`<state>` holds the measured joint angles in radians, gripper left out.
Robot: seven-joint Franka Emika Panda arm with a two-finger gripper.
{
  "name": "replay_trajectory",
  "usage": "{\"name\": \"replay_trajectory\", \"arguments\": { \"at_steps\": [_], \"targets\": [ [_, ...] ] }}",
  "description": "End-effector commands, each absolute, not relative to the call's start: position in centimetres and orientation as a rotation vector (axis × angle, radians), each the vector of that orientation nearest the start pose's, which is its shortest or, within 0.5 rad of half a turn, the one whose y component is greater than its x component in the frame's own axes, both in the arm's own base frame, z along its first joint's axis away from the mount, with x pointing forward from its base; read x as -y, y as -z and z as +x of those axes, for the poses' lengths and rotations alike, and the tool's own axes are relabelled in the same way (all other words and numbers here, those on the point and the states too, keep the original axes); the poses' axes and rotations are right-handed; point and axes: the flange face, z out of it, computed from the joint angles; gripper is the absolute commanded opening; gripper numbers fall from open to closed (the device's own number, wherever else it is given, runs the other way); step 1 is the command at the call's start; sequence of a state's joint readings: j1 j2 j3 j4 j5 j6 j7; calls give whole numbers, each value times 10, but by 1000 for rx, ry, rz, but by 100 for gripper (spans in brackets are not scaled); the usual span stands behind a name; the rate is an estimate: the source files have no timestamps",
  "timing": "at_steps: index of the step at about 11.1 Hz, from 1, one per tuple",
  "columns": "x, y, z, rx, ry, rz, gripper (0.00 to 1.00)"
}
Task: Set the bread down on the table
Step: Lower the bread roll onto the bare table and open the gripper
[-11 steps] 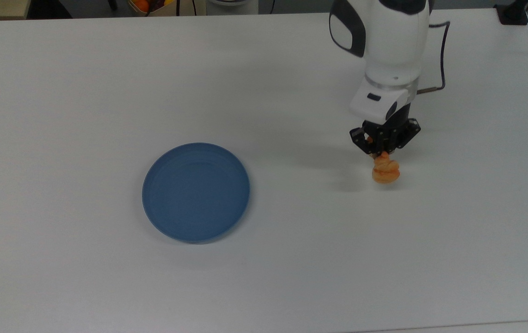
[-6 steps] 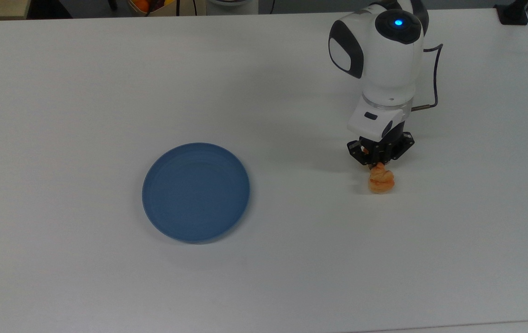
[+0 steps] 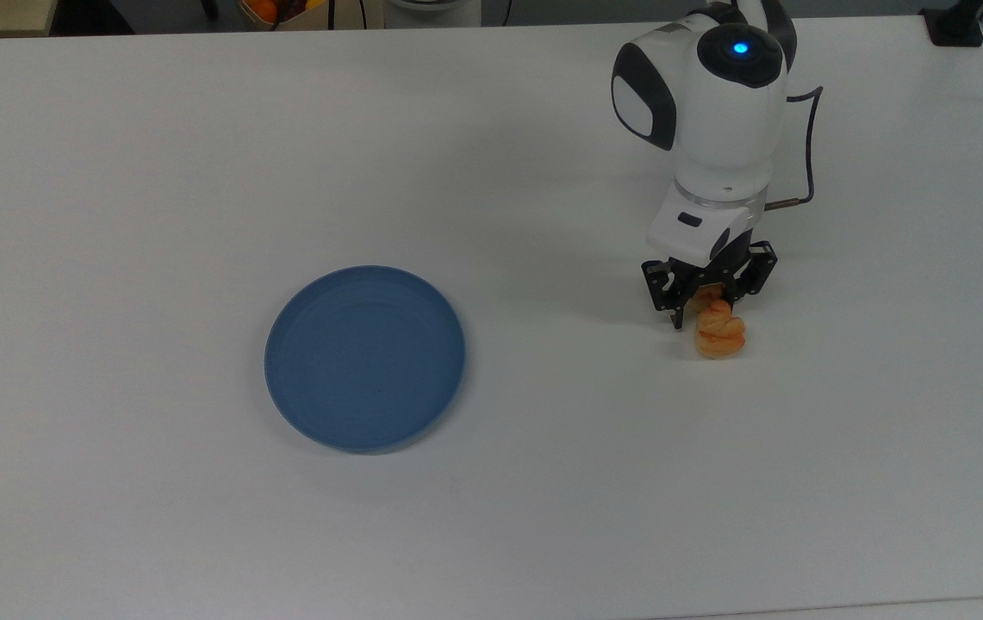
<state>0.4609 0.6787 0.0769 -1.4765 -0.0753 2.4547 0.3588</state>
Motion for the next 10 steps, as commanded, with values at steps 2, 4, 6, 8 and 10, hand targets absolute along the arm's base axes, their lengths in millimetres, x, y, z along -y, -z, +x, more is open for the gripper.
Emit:
{"name": "replay_trajectory", "arguments": {
  "at_steps": [2, 4, 6, 8, 10],
  "targets": [
    [-375, -304, 643, 319, 447, -2985, 68],
    [-373, -299, 642, 325, 438, -2993, 69],
    [-374, -299, 641, 325, 438, -2993, 69],
    [-374, -300, 641, 296, 434, -2988, 69],
    [-377, -305, 640, 255, 434, -2979, 73]
  ]
}}
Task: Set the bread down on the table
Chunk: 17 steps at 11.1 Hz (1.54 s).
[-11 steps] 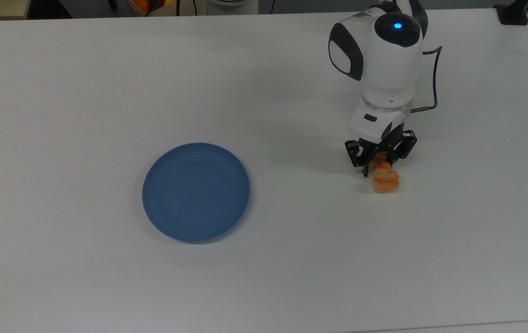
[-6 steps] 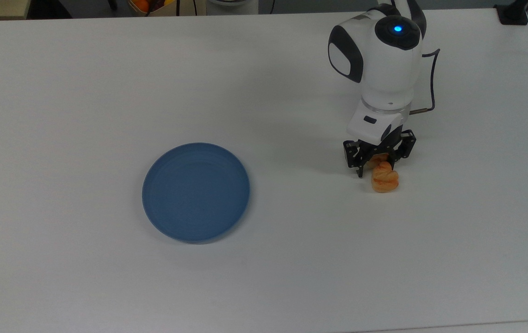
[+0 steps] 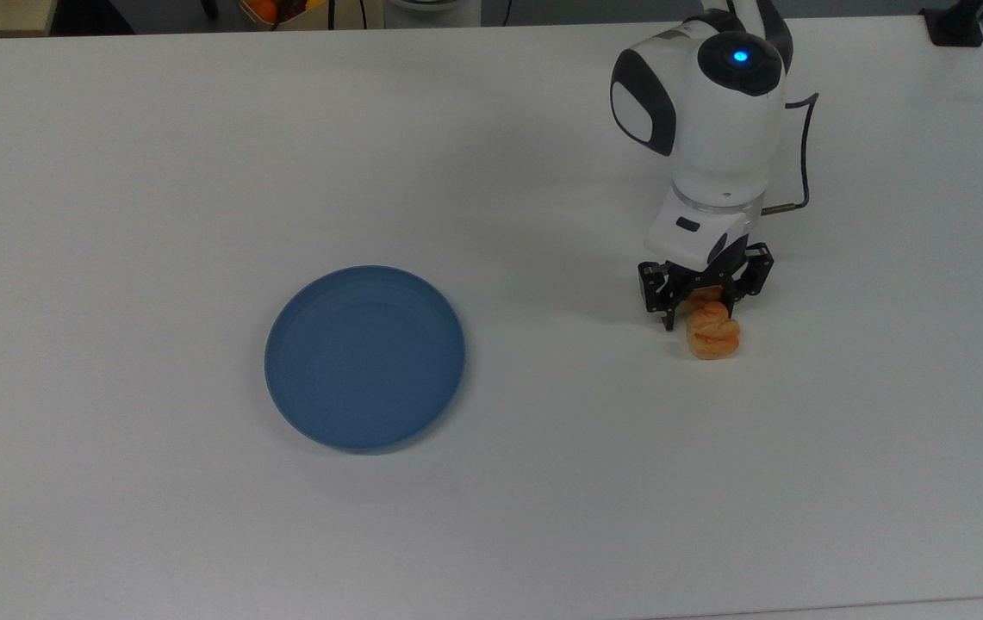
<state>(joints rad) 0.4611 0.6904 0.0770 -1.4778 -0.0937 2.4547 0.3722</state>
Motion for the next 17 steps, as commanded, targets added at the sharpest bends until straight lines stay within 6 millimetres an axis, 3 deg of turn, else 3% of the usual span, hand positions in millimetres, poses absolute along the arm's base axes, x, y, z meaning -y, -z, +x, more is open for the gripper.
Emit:
{"name": "replay_trajectory", "arguments": {
  "at_steps": [1, 2, 4, 6, 8, 11, 12, 13, 14, 15, 17],
  "targets": [
    [-377, -308, 640, 242, 435, -2975, 73],
    [-373, -314, 643, 217, 442, -2970, 74],
    [-367, -355, 644, 196, 494, -2942, 81],
    [-356, -369, 650, 174, 517, -2931, 100],
    [-312, -420, 647, 104, 507, -2963, 100],
    [-229, -506, 621, 29, 240, -3094, 100],
    [-192, -529, 614, 30, 155, -3098, 100],
    [-141, -554, 603, -22, 63, -3097, 100],
    [-107, -573, 591, -92, 26, -3116, 100],
    [-64, -590, 582, -166, 56, -3114, 100],
    [-19, -584, 575, -160, 13, -3123, 100]
  ]
}}
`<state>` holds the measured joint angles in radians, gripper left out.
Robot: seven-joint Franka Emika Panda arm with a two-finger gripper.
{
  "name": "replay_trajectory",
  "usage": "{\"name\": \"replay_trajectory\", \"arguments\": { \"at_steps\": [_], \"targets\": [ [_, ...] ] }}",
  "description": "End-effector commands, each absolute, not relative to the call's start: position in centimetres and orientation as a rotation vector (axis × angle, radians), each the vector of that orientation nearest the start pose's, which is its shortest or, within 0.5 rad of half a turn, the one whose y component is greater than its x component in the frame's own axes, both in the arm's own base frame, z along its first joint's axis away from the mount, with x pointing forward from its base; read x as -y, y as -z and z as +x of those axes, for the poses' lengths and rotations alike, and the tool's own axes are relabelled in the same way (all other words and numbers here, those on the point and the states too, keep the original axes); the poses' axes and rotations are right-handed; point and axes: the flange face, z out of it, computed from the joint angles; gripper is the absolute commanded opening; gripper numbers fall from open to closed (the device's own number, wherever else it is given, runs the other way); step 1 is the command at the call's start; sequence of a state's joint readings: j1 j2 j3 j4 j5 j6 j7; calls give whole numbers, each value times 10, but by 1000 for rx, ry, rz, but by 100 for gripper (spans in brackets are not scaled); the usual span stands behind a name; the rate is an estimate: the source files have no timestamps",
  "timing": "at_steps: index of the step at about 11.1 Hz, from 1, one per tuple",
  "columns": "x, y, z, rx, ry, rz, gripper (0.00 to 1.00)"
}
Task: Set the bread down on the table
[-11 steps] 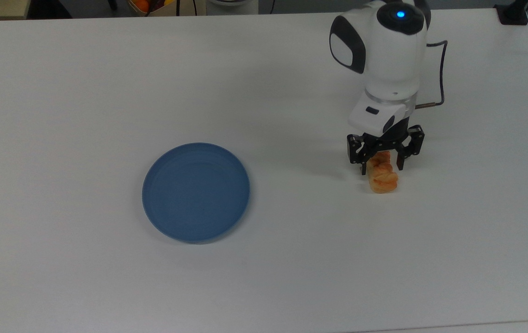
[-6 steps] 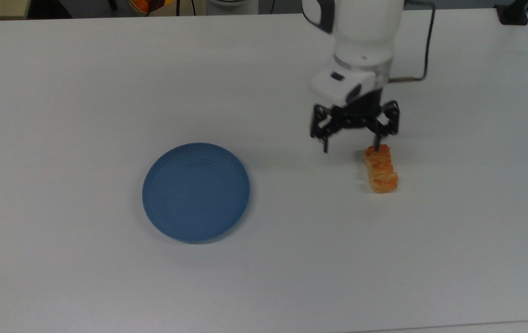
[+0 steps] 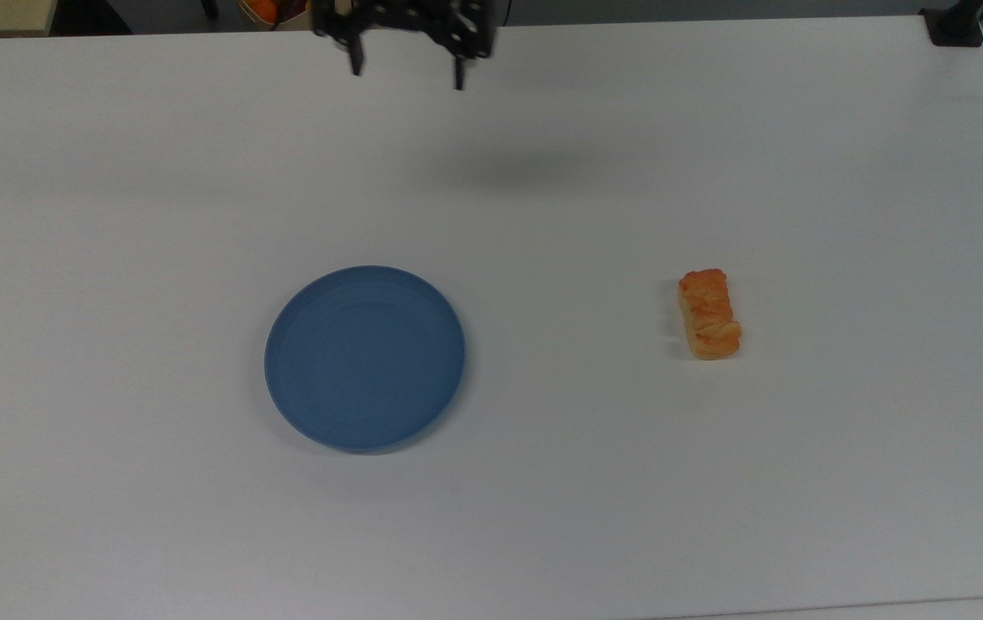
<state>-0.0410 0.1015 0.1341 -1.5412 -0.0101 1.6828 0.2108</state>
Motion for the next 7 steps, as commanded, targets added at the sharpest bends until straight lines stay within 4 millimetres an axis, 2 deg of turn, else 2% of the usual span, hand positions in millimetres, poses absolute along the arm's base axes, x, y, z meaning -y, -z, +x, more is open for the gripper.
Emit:
{"name": "replay_trajectory", "arguments": {
  "at_steps": [1, 3, 5, 7],
  "targets": [
    [-12, -583, 576, -154, 17, -3129, 100],
    [10, -582, 575, 33, 4, -3112, 100],
    [23, -583, 568, 11, -67, -3075, 100],
    [18, -583, 566, 17, -85, -3063, 100]
  ]
}}
